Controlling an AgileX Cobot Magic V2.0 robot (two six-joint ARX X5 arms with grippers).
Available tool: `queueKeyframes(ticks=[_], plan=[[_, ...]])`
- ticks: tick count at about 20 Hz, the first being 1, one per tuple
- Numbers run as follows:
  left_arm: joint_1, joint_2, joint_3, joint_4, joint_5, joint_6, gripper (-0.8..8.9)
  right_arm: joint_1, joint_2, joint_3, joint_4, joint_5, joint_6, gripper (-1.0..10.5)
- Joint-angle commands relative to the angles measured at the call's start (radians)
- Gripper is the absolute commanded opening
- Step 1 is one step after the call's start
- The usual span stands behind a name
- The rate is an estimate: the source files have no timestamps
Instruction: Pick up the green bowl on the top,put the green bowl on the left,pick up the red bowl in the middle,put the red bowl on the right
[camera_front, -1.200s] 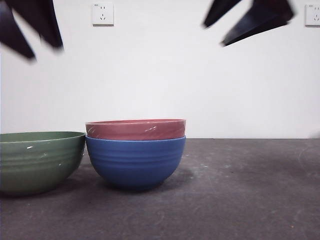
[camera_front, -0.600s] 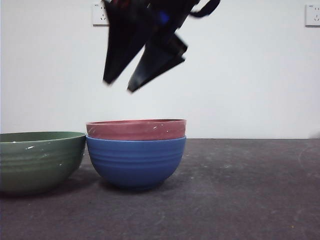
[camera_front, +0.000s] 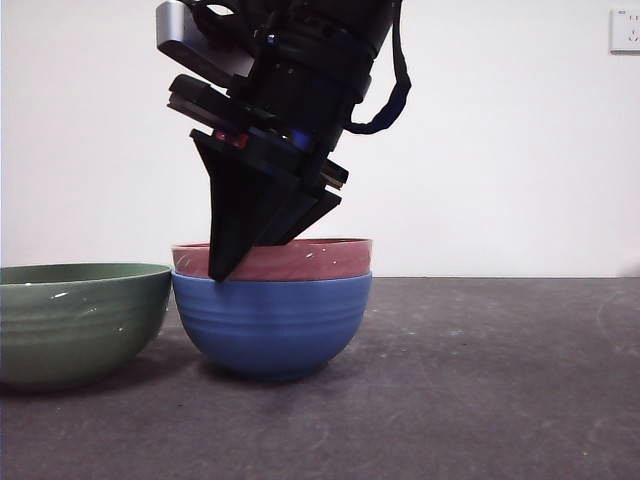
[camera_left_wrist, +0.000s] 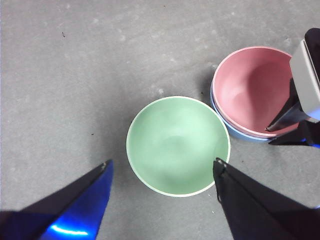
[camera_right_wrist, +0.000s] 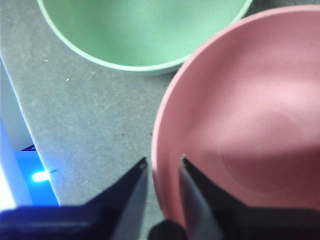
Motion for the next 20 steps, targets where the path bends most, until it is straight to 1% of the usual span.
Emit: queueKeyframes(ticks=[1, 8, 11, 14, 17, 20], plan=[[0.003, -0.003, -0.002, 0.005, -0.001, 0.022, 3.41, 0.003, 0.006, -0.001, 0.001, 0.003, -0.013, -0.1], [0.003, -0.002, -0.002, 0.034, -0.001, 0.023, 3.41, 0.017, 0.003, 0.000, 0.002, 0.013, -0.016, -0.1], [0.003, -0.002, -0.002, 0.036, -0.001, 0.023, 3.41, 0.029, 0.001, 0.000, 0.001, 0.103, -0.017, -0.1], [0.003, -0.002, -0.002, 0.036, -0.001, 0.023, 3.41, 0.035, -0.018, 0.000, 0.005, 0.134, -0.017, -0.1], [0.003, -0.002, -0.002, 0.039, -0.001, 0.023, 3.41, 0.037, -0.065, 0.000, 0.013, 0.140, -0.016, -0.1], [0.003, -0.002, -0.002, 0.039, -0.001, 0.024, 3.41, 0.038, -0.130, 0.000, 0.011, 0.195, -0.016, -0.1]])
